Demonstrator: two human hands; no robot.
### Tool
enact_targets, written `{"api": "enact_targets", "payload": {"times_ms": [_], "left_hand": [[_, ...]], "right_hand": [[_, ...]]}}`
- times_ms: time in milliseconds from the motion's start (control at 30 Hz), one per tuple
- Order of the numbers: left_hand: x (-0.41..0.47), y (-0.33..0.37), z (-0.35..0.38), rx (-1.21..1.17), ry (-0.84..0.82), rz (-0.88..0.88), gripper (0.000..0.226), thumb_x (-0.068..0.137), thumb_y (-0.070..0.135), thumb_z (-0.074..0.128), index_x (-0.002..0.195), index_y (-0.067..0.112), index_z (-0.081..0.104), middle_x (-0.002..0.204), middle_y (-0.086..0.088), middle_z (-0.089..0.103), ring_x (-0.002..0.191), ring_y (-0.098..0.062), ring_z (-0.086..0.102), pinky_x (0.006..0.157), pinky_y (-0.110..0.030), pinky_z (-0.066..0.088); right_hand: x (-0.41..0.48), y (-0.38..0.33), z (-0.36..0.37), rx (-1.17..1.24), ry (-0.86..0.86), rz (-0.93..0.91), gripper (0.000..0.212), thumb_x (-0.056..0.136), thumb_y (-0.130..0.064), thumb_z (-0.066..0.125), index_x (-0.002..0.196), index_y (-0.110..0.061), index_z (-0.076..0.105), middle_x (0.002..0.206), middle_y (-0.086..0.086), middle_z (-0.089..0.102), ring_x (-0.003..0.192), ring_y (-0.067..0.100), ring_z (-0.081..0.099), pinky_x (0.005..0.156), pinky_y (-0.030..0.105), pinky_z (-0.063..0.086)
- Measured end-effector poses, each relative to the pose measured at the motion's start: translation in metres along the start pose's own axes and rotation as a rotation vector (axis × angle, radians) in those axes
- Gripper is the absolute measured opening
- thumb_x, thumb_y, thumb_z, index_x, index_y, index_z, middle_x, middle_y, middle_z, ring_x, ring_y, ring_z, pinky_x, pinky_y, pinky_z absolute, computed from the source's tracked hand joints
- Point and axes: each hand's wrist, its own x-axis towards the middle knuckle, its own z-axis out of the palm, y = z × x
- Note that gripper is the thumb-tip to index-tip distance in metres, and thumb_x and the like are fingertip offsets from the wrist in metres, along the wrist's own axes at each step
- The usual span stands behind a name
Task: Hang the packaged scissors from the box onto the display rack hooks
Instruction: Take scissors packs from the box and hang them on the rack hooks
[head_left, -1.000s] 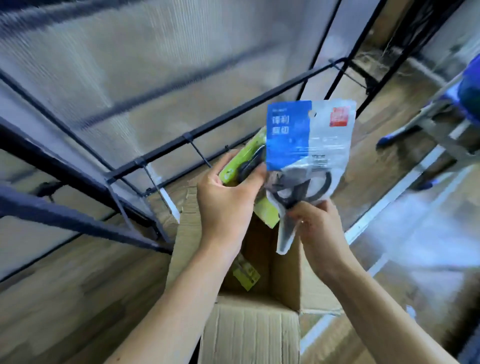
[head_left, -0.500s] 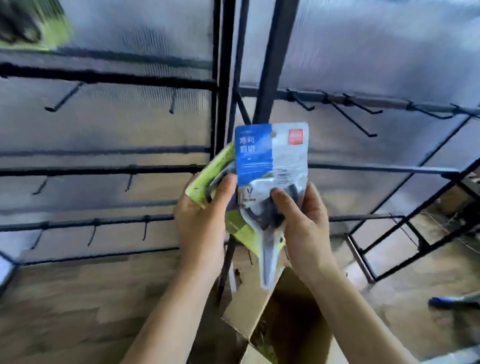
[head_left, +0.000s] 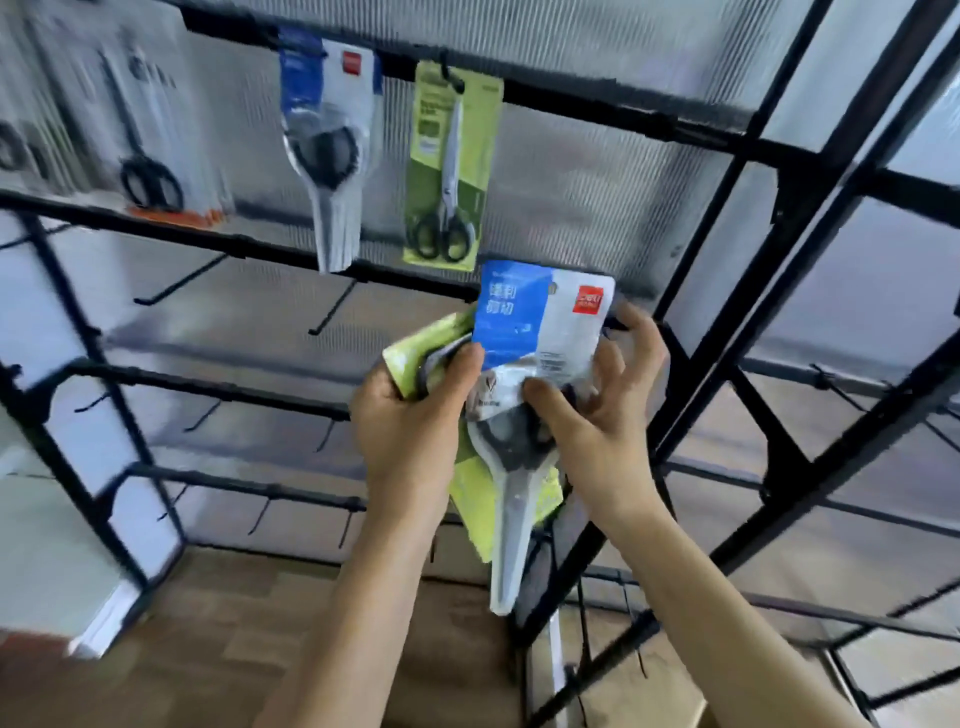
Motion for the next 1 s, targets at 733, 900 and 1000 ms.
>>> {"api": "enact_targets", "payload": {"times_ms": [733, 900, 1000], "left_hand": [[0.106, 0.053, -0.078, -0.026, 0.068, 0.031, 0.011, 0.079, 0.005, 0.068, 0.079, 0.016, 0.066, 0.072, 0.005, 0.07, 0.073, -0.01, 0.065, 0.069, -0.023, 0.054], [0.121, 0.059, -0.083, 0.021, 0.139, 0.082, 0.013, 0.08, 0.008, 0.068, 0.075, 0.02, 0.066, 0.065, 0.011, 0.069, 0.067, -0.005, 0.065, 0.065, -0.022, 0.053], [0.135, 0.063, -0.087, 0.008, 0.143, 0.101, 0.013, 0.078, 0.008, 0.069, 0.076, 0.021, 0.067, 0.068, 0.01, 0.07, 0.071, -0.007, 0.065, 0.072, -0.028, 0.053]], "right_hand": [[0.077, 0.01, 0.134, 0.164, -0.226, 0.066, 0.036, 0.081, -0.006, 0.06, 0.101, -0.035, 0.068, 0.099, 0.045, 0.043, 0.071, 0.045, 0.047, 0.077, 0.044, 0.037], [0.101, 0.019, 0.149, 0.125, -0.279, -0.008, 0.039, 0.088, -0.001, 0.057, 0.107, -0.035, 0.062, 0.077, -0.008, 0.068, 0.07, 0.035, 0.057, 0.073, 0.023, 0.048], [0.111, 0.015, 0.159, 0.187, -0.283, -0.018, 0.035, 0.091, 0.002, 0.049, 0.105, -0.027, 0.061, 0.085, -0.023, 0.069, 0.083, -0.004, 0.065, 0.073, 0.01, 0.048]]}}
